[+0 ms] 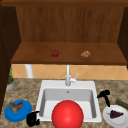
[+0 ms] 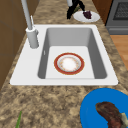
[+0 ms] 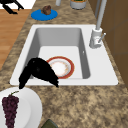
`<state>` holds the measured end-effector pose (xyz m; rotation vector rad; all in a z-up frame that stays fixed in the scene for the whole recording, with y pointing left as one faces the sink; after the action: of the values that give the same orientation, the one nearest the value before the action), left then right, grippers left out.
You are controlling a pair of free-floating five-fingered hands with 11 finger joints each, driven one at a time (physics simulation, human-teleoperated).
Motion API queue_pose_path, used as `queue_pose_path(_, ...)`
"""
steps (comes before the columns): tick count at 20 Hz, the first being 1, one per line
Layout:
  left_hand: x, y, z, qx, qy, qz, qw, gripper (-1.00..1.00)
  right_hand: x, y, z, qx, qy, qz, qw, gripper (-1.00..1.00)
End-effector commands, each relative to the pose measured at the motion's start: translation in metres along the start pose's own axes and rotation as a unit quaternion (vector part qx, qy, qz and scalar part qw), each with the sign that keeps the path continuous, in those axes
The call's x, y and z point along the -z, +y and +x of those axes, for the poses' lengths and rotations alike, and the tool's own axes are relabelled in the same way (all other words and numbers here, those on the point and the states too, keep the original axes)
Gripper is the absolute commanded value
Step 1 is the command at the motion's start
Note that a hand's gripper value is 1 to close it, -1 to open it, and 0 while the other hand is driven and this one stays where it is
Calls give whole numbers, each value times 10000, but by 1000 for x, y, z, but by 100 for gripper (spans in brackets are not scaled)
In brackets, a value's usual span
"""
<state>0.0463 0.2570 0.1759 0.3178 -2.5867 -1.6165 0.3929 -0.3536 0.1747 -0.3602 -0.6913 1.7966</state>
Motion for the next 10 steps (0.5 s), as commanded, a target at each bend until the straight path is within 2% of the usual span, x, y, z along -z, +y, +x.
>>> queue_pose_path(1, 0, 0, 0, 0, 0, 0, 10000, 0, -12, 13, -13, 37, -301, -125, 9995, -100)
queue_pose_path(3, 0, 0, 0, 0, 0, 0, 10000, 0, -21, 18, -22, -21, -340, -157, 9993, -100)
queue_pose_path(10, 0, 0, 0, 0, 0, 0, 10000, 0, -45, 44, -46, 180, -673, -370, 9969, -100)
